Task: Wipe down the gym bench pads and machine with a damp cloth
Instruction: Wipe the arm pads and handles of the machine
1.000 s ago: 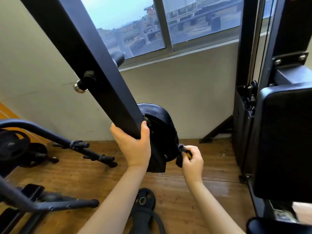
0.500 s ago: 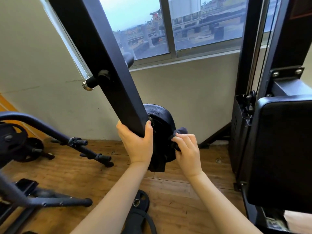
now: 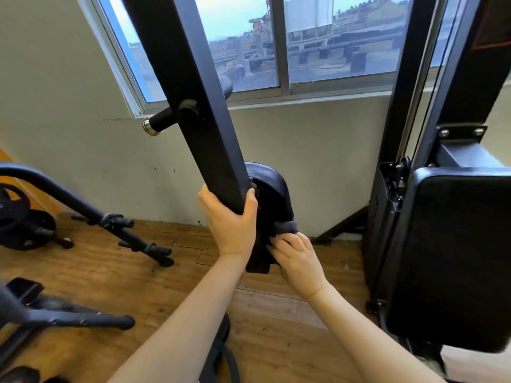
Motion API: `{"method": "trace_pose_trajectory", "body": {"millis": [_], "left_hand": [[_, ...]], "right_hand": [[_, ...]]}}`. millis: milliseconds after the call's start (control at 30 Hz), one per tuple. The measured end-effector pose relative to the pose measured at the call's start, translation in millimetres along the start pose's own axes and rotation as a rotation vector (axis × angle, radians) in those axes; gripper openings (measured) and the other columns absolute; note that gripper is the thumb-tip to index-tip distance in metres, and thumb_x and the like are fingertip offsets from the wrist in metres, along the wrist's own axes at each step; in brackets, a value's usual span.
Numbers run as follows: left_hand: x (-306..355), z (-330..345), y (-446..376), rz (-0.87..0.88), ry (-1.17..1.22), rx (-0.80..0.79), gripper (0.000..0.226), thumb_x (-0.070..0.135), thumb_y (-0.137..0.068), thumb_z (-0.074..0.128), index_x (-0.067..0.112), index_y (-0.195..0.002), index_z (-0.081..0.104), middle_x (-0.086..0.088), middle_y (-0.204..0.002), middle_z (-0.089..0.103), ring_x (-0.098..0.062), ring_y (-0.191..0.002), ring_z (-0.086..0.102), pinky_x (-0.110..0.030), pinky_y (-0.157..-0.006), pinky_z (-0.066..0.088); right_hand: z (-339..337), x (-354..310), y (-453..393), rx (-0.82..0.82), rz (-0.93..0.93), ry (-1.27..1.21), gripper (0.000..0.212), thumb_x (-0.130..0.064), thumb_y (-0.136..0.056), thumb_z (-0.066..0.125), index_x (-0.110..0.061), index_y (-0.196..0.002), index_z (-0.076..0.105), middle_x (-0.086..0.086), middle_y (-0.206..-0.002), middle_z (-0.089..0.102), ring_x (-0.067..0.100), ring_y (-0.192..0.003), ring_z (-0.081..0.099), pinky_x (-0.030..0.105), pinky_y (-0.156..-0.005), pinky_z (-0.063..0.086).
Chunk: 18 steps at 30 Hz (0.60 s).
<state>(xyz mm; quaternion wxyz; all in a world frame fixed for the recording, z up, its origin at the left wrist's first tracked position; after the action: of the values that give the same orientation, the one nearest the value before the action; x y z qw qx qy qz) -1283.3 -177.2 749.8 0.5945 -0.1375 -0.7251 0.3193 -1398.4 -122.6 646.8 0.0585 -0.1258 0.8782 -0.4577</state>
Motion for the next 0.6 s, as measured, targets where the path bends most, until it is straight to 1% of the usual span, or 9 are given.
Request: {"method": "trace_pose_trajectory", "body": {"millis": [133, 200, 267, 333, 400, 467, 500, 533, 600], "left_hand": [[1, 4, 0, -0.001, 0.006, -0.002, 0.054, 0.043, -0.076, 0.065, 0.035, -0.115, 0.03, -0.002, -0.11, 0.048, -0.014, -0.098, 0.054, -0.033, -0.077, 0.056], [3, 6, 0, -0.006, 0.01, -0.001, 0.053, 0.042, -0.076, 0.066, 0.036, -0.114, 0.03, -0.002, -0.109, 0.048, -0.014, -0.097, 0.054, -0.034, -0.075, 0.057], [4, 6, 2, -0.001, 0.005, 0.005, 0.053, 0.041, -0.076, 0.066, 0.034, -0.115, 0.03, -0.003, -0.11, 0.048, -0.015, -0.098, 0.054, -0.035, -0.075, 0.056], [4, 5, 2, -0.002, 0.007, 0.004, 0.054, 0.042, -0.075, 0.065, 0.03, -0.116, 0.032, -0.005, -0.11, 0.048, -0.017, -0.099, 0.054, -0.037, -0.077, 0.056], [2, 3, 0, -0.007, 0.003, 0.008, 0.054, 0.043, -0.074, 0.064, 0.029, -0.116, 0.032, -0.005, -0.11, 0.048, -0.017, -0.099, 0.054, -0.039, -0.077, 0.056], [1, 2, 0, -0.004, -0.004, 0.009, 0.054, 0.043, -0.074, 0.064, 0.03, -0.116, 0.033, -0.003, -0.11, 0.048, -0.017, -0.099, 0.055, -0.04, -0.077, 0.056], [1, 1, 0, -0.002, -0.004, 0.01, 0.054, 0.043, -0.075, 0.064, 0.031, -0.117, 0.032, -0.003, -0.11, 0.048, -0.017, -0.099, 0.054, -0.04, -0.077, 0.056], [1, 1, 0, 0.001, -0.003, 0.013, 0.054, 0.042, -0.075, 0.064, 0.032, -0.117, 0.031, -0.003, -0.11, 0.047, -0.017, -0.1, 0.054, -0.04, -0.077, 0.056], [-1, 1, -1, 0.0, -0.01, 0.019, 0.053, 0.042, -0.075, 0.065, 0.038, -0.116, 0.03, -0.002, -0.11, 0.047, -0.019, -0.101, 0.054, -0.042, -0.077, 0.056]], "right_hand": [[-39, -6, -41, 0.234, 0.166, -0.295, 0.022, -0.005, -0.078, 0.056, -0.009, -0.098, 0.064, 0.007, -0.096, 0.066, 0.02, -0.099, 0.051, 0.03, -0.091, 0.041], [-48, -3, -67, 0.285, 0.206, -0.316, 0.022, -0.004, -0.078, 0.054, -0.01, -0.099, 0.055, 0.008, -0.094, 0.064, 0.02, -0.095, 0.05, 0.028, -0.087, 0.04], [-40, -1, -70, 0.241, 0.193, -0.258, 0.021, -0.005, -0.078, 0.05, -0.012, -0.098, 0.05, 0.009, -0.088, 0.065, 0.019, -0.089, 0.048, 0.027, -0.082, 0.038], [-22, -3, -46, 0.132, 0.143, -0.181, 0.021, -0.005, -0.077, 0.049, -0.013, -0.096, 0.05, 0.008, -0.082, 0.065, 0.019, -0.084, 0.047, 0.028, -0.079, 0.038], [-2, -4, -10, -0.014, 0.121, -0.118, 0.025, -0.002, -0.071, 0.06, -0.013, -0.093, 0.056, 0.005, -0.082, 0.066, 0.019, -0.084, 0.051, 0.028, -0.08, 0.042], [7, -4, 17, -0.112, 0.207, -0.142, 0.04, 0.006, -0.056, 0.076, -0.013, -0.089, 0.063, 0.002, -0.083, 0.066, 0.016, -0.085, 0.054, 0.025, -0.082, 0.045], [5, -5, 22, -0.107, 0.271, -0.205, 0.044, 0.009, -0.053, 0.077, -0.013, -0.088, 0.063, 0.001, -0.083, 0.065, 0.014, -0.086, 0.053, 0.023, -0.083, 0.043], [-3, -7, 19, -0.049, 0.334, -0.284, 0.041, 0.01, -0.056, 0.075, -0.012, -0.088, 0.063, 0.002, -0.084, 0.064, 0.013, -0.088, 0.052, 0.023, -0.084, 0.041], [-32, -8, -8, 0.197, 0.401, -0.421, 0.027, 0.003, -0.07, 0.062, -0.011, -0.093, 0.059, 0.006, -0.088, 0.063, 0.015, -0.092, 0.052, 0.023, -0.087, 0.042]]}}
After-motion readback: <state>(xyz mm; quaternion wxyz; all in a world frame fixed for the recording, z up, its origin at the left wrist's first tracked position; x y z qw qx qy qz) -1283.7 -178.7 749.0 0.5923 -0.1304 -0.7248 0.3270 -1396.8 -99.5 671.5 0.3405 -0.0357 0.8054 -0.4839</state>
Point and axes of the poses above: each hand's wrist, its own y-axis away from the middle knuckle, its own z-axis out of the palm, x = y × z, the point moved 5 cm from there along -y, towards the middle knuckle
